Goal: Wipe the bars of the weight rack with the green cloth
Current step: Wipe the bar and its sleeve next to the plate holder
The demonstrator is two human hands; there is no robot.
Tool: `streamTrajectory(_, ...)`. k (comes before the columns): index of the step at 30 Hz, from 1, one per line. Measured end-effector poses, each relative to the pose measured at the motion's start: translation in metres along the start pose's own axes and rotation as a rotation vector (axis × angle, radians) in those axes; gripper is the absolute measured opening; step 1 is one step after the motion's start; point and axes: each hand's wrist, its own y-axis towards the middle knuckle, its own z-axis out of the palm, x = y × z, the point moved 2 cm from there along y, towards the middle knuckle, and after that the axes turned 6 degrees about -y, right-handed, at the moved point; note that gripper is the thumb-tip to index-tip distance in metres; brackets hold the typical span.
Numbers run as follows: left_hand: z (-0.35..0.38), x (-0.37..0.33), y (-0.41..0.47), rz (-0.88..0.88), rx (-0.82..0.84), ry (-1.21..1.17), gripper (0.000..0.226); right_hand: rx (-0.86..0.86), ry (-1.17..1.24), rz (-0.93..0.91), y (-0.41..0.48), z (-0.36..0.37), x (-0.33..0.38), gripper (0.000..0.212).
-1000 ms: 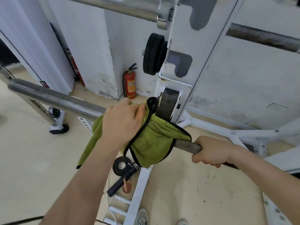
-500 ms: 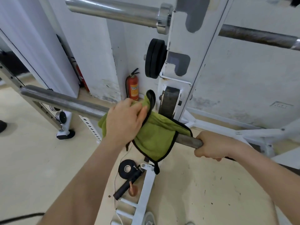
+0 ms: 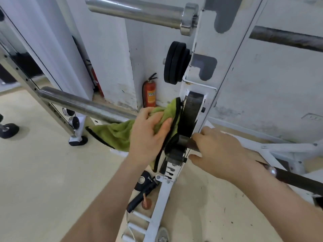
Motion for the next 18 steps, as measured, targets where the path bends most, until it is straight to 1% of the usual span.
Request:
streamTrajectory(1,0.001,0.004,-0.001,0.019,-0.004,-0.016,0.031,-0.019,-0.023,-0.005,0.008,0.0,0.007,0.029)
streamTrajectory(2,-0.003,0.011,0.003,0.02,0.002,0.023,0.033,-0.027,-0.038,0.009,0.014,0.002,0.011,0.027)
streamTrajectory(4,-0.019,0.034,0.014,0.013,-0.016,0.256,0.037,-0.026,-0.046,0.039,0.021,0.008,0.011,0.025)
streamTrajectory(5,-0.029,0.047,0.019,0.0,-0.058,0.367,0.038,-0.039,-0.042,0.04,0.02,0.012,0.009,0.023)
streamTrajectory(7,-0.05,0.073,0.03,-0.072,-0.166,0.465,0.038,-0.099,-0.021,0.07,0.016,0.016,0.003,0.016)
streamTrajectory(9,-0.068,0.089,0.039,-0.207,-0.234,0.554,0.039,-0.118,0.019,0.128,0.011,0.023,-0.006,0.02)
streamTrajectory(10,-0.073,0.094,0.044,-0.27,-0.243,0.606,0.039,-0.084,0.011,0.148,0.009,0.029,-0.01,0.021)
streamTrajectory(11,-0.075,0.095,0.047,-0.296,-0.236,0.64,0.04,-0.035,-0.012,0.159,0.007,0.035,-0.015,0.022)
streamTrajectory(13,-0.065,0.085,0.049,-0.244,-0.168,0.597,0.046,0.004,-0.068,0.157,0.007,0.049,-0.022,0.022)
streamTrajectory(15,-0.042,0.065,0.04,-0.146,-0.109,0.456,0.052,0.0,-0.092,0.149,0.013,0.059,-0.028,0.017)
streamTrajectory(18,-0.009,0.04,0.018,-0.067,-0.081,0.323,0.044,0.098,0.027,0.125,0.026,0.064,-0.036,0.015)
